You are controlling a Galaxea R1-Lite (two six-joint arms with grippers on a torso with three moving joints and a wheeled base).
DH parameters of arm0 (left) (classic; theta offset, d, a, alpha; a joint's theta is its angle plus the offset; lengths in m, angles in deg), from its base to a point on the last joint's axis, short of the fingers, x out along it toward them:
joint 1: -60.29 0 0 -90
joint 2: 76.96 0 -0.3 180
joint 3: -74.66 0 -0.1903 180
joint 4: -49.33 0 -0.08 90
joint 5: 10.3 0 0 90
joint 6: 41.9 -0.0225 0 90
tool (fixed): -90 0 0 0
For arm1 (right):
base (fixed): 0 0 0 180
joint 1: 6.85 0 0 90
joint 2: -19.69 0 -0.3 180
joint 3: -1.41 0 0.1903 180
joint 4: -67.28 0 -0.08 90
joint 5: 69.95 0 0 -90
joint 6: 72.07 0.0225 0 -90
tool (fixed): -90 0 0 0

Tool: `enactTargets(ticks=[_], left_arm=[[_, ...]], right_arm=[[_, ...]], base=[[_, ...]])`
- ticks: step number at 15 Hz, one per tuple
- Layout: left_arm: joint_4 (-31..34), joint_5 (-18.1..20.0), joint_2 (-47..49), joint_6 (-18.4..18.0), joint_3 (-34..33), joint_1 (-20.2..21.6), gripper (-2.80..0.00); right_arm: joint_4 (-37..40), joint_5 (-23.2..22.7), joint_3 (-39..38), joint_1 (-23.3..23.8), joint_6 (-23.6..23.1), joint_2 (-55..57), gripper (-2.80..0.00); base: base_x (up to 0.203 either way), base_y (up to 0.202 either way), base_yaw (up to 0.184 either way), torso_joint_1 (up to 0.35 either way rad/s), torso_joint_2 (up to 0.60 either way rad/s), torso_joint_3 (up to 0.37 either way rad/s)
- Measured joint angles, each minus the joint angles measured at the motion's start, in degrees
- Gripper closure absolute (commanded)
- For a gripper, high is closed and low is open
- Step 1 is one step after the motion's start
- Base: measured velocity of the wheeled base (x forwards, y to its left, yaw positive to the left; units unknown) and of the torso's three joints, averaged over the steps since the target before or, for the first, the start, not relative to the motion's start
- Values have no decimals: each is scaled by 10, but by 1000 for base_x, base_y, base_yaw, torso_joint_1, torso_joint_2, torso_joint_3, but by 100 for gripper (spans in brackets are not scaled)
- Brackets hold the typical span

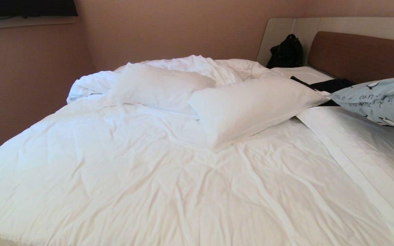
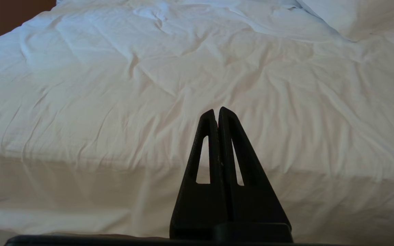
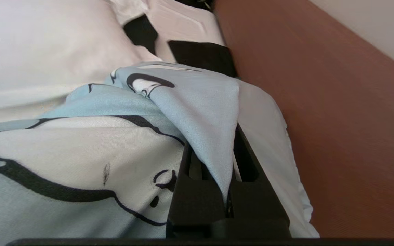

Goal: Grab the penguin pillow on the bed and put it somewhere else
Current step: Place the pillow at the bedside

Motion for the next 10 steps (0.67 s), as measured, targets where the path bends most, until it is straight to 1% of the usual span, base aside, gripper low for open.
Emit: enactTargets(ticks=[3,10], left_arm=[[0,0,0,0,0,0,0],[0,0,0,0,0,0,0]], right_arm=[[0,-23,0,13,-16,3,0],[0,-73,-1,18,-17,8,0]], base=[[0,0,0,0,0,0],[0,0,0,0,0,0]])
